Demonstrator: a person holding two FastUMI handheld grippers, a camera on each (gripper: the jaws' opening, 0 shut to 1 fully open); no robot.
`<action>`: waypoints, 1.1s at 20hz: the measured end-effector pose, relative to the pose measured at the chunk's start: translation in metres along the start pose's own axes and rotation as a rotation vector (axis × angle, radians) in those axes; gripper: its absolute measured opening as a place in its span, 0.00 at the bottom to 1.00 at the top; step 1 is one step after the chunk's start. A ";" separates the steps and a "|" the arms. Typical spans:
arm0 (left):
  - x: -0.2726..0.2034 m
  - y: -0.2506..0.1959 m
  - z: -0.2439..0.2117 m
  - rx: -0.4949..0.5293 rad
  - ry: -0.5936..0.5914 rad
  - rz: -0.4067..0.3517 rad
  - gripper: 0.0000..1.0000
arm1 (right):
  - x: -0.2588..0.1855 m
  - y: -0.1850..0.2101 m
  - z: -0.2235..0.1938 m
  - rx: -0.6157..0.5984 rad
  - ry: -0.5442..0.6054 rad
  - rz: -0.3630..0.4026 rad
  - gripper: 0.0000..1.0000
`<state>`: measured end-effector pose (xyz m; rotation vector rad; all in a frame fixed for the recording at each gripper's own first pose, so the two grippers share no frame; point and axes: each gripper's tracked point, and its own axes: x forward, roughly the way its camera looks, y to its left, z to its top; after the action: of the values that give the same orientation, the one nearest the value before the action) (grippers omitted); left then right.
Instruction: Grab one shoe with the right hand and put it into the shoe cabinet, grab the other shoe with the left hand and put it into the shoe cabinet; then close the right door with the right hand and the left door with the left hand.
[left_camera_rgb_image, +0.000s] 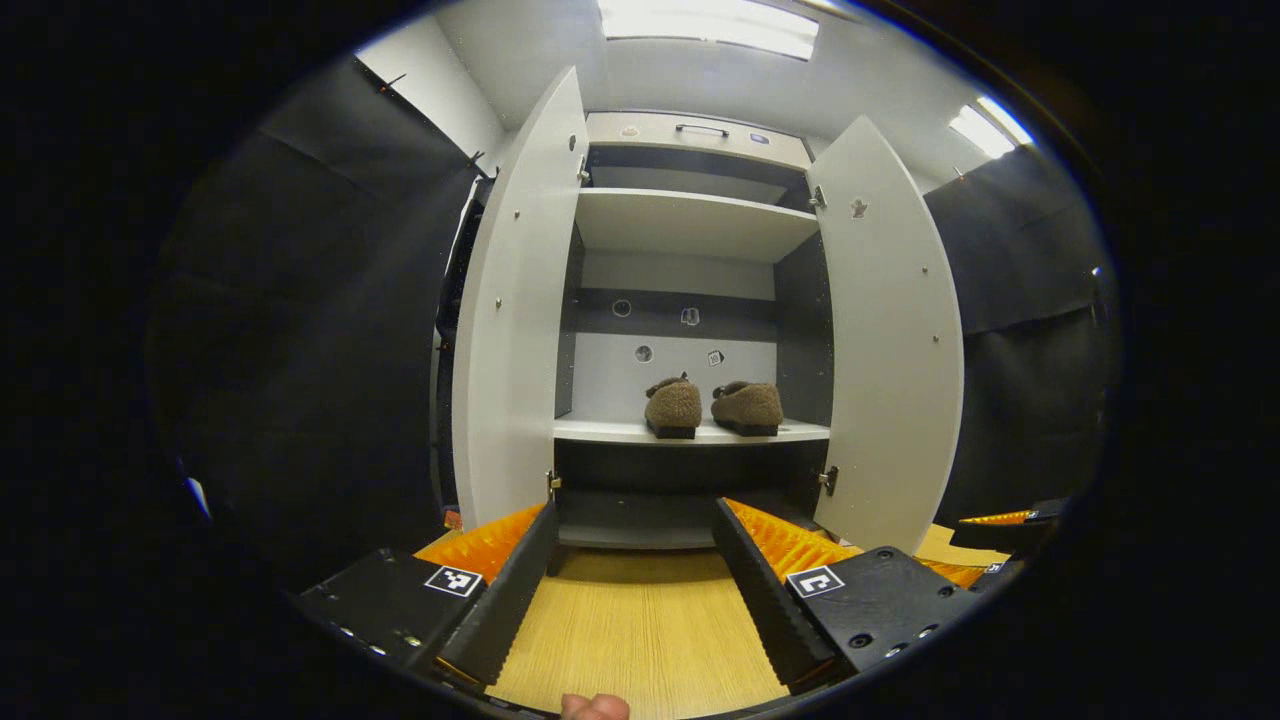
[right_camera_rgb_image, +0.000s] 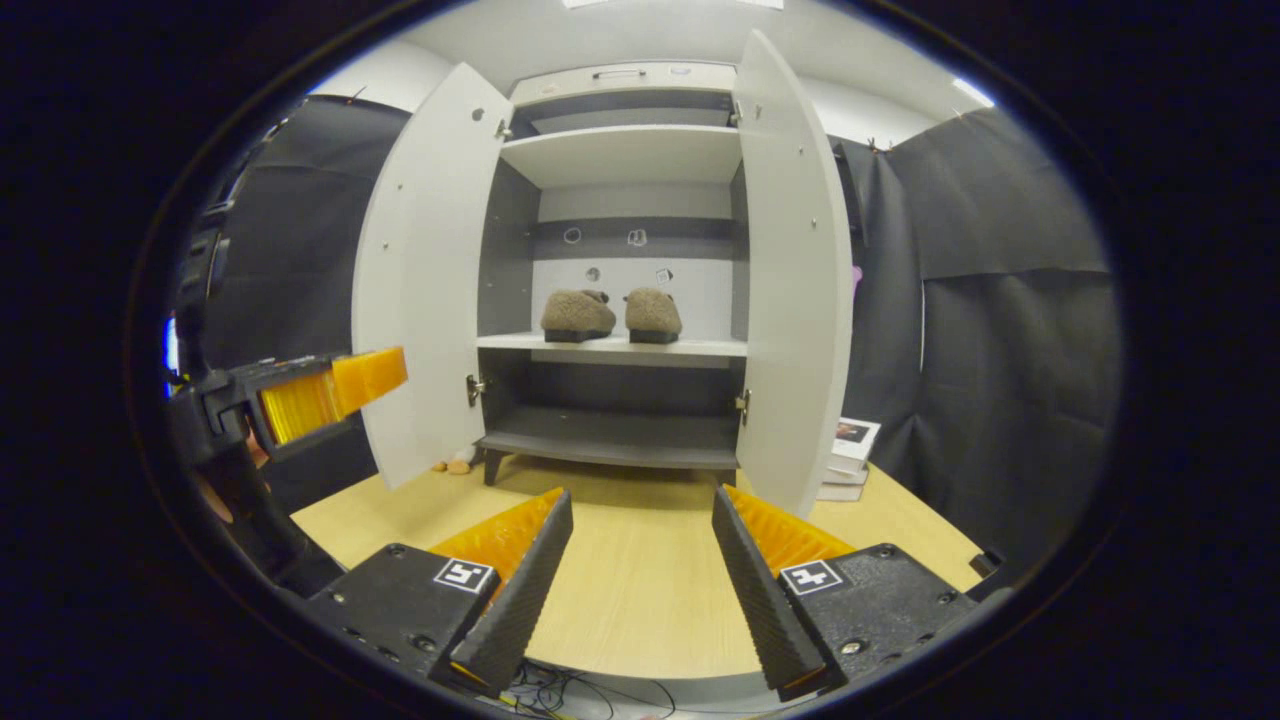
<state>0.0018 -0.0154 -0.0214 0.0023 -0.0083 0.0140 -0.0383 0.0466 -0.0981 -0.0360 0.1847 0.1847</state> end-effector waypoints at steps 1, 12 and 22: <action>-0.006 -0.001 -0.002 -0.003 0.007 -0.003 0.95 | -0.002 0.000 0.006 0.006 -0.007 0.005 0.90; -0.018 -0.009 -0.002 -0.018 0.031 -0.011 0.95 | -0.037 -0.155 0.255 0.040 -0.450 -0.228 0.92; -0.014 -0.010 -0.006 -0.004 0.047 -0.013 0.94 | 0.050 -0.253 0.283 -0.003 -0.346 -0.339 0.99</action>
<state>-0.0124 -0.0259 -0.0279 -0.0016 0.0390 0.0007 0.1078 -0.1783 0.1751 -0.0372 -0.1676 -0.1474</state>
